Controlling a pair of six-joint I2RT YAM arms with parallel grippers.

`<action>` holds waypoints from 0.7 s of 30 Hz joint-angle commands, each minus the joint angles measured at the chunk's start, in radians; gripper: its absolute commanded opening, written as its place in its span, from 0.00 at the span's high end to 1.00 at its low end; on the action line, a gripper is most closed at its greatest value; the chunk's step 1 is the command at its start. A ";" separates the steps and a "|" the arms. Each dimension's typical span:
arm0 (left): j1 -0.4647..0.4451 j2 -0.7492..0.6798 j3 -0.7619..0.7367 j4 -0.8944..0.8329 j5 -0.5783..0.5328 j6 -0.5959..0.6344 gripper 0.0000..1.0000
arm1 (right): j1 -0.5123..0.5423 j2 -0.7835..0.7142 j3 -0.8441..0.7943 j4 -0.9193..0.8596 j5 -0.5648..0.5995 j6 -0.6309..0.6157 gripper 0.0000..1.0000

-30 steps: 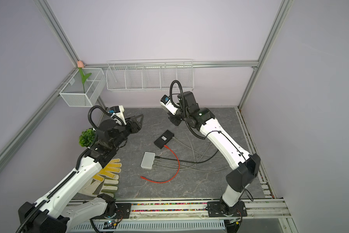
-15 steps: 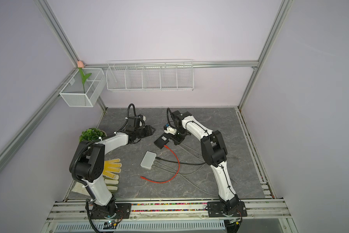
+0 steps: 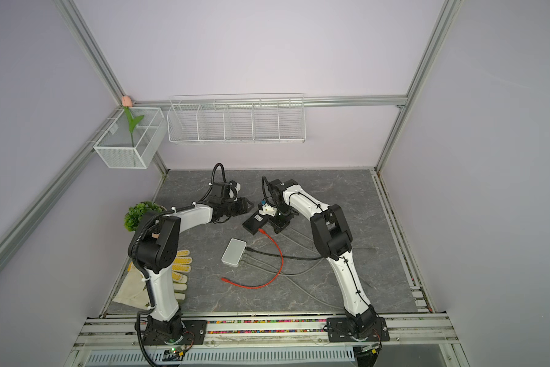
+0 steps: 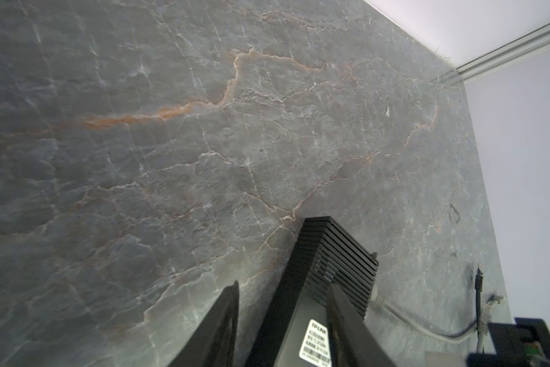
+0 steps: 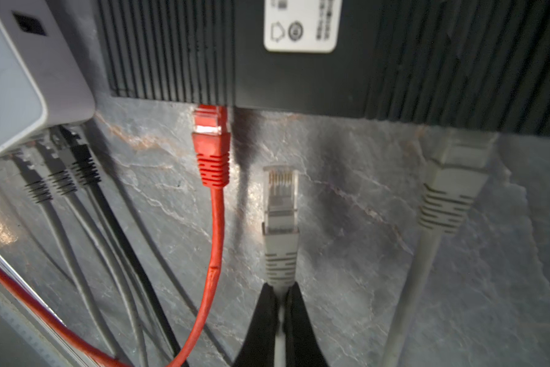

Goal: Insert the plug into the switch port
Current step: 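Push grey plug into the switch box port beside red plug with right gripper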

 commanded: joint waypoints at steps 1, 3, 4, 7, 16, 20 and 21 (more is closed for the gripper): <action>-0.018 0.017 0.029 0.001 0.019 0.018 0.55 | 0.002 0.001 0.005 0.038 0.012 0.031 0.93; -0.026 0.023 0.033 0.002 0.019 0.018 0.55 | 0.003 -0.006 -0.005 0.064 0.016 0.034 0.94; -0.028 0.029 0.034 0.003 0.020 0.018 0.55 | 0.005 -0.009 -0.010 0.075 0.022 0.039 0.94; -0.035 0.048 0.047 0.002 0.026 0.017 0.55 | 0.009 -0.012 -0.018 0.099 0.032 0.044 0.93; -0.042 0.081 0.075 -0.019 0.032 0.023 0.57 | 0.016 -0.002 -0.019 0.116 0.038 0.049 0.93; -0.046 0.090 0.074 -0.019 0.037 0.025 0.58 | 0.030 0.005 -0.018 0.118 0.040 0.048 0.93; -0.045 0.090 0.072 -0.018 0.037 0.025 0.59 | 0.033 0.005 -0.016 0.119 0.039 0.049 0.93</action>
